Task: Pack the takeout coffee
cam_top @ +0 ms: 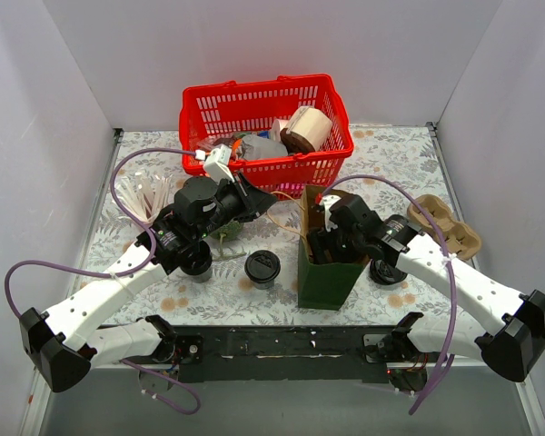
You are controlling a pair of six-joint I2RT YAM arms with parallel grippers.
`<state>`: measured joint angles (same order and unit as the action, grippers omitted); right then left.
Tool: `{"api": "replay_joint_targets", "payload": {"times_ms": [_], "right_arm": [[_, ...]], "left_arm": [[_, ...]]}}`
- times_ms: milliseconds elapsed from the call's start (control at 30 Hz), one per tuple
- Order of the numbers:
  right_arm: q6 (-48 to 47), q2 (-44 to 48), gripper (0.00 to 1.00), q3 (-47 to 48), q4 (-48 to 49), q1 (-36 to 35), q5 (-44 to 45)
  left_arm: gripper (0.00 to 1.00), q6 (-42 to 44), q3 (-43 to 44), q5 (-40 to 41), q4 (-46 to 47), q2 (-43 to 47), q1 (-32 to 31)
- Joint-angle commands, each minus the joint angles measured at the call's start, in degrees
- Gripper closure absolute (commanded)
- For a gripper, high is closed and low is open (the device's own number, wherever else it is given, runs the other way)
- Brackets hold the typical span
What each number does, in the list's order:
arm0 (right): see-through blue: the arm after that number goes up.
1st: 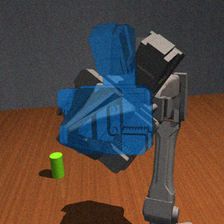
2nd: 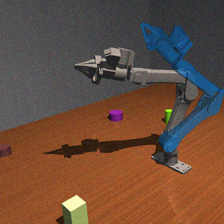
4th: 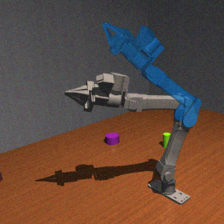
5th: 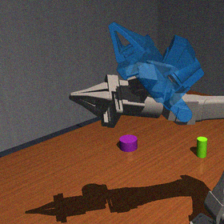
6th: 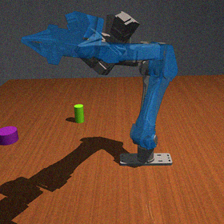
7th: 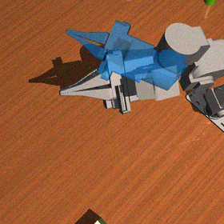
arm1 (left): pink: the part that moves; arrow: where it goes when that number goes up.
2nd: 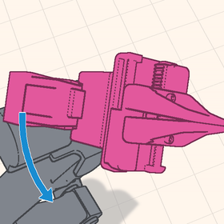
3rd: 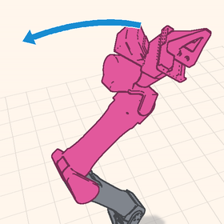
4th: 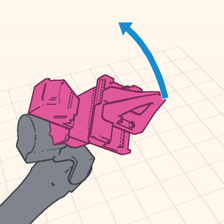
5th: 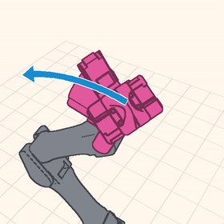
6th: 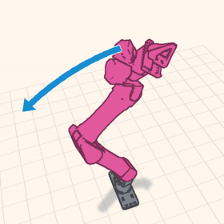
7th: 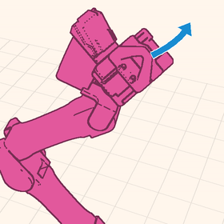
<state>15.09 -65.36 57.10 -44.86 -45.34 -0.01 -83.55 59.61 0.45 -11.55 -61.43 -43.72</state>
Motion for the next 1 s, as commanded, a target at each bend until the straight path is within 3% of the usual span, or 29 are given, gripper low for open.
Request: {"api": "replay_joint_targets", "payload": {"times_ms": [0, 267, 633, 800, 967], "right_arm": [[0.6, -1.0, 0.18, -0.7, 1.3, 0.3, -1.6], [2.1, -2.4, 0.2, -2.7, 2.4, 0.3, -0.3], [2.0, -1.2, 0.19, -2.2, 2.6, 0.3, 1.4], [-0.2, 0.8, 0.17, 5.4, 1.4, 0.3, 4.9], [-3.1, 1.7, 0.15, 10.9, 3.5, 0.3, 14.5]], "left_arm": [[1.0, 1.5, 0.9, 0.1, 1.0, 0.3, -0.2], [1.0, 3.4, 1.3, -3.6, 2.1, 0.1, -0.2], [1.0, 3.1, 0.8, -2.3, 3.1, 0.1, -0.2], [1.0, 0.9, 0.3, -1.2, 4.7, -0.8, -0.2], [1.0, -0.2, 1.3, -2.2, 8.5, -3.5, -0.2]]}}
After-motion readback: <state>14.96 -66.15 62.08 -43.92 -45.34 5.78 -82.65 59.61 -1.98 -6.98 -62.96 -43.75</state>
